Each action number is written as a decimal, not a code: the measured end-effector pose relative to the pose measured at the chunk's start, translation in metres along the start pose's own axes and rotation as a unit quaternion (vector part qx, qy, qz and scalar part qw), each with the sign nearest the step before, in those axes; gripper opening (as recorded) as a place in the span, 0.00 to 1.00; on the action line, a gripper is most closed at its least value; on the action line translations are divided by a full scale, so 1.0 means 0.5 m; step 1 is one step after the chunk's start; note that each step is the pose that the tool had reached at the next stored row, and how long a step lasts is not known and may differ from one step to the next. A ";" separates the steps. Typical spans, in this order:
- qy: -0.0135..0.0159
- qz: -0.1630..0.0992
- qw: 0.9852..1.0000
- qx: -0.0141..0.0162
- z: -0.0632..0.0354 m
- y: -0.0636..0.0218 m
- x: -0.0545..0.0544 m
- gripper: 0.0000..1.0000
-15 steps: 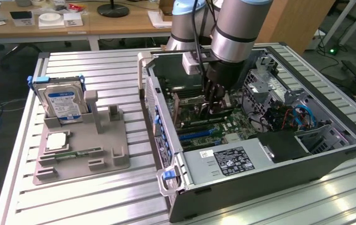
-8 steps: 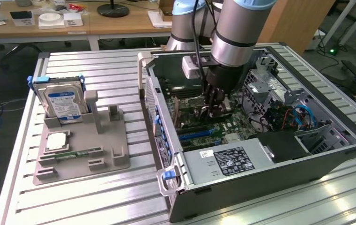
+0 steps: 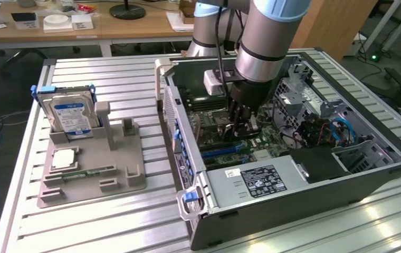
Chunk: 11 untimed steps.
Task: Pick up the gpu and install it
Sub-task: 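Insert the gpu into the slot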
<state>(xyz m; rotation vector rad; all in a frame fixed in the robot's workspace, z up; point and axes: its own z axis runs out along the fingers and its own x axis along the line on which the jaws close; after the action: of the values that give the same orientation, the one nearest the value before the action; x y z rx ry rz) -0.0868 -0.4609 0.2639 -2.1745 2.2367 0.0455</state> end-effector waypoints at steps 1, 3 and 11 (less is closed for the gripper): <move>0.000 0.000 1.000 0.000 0.003 0.002 0.000 0.28; 0.000 0.000 1.000 0.000 0.011 0.004 0.001 0.28; 0.000 0.000 1.000 0.000 0.025 0.013 0.001 0.28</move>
<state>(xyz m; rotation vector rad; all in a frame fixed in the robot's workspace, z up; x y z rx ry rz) -0.0932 -0.4610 0.2514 -2.1746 2.2368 0.0455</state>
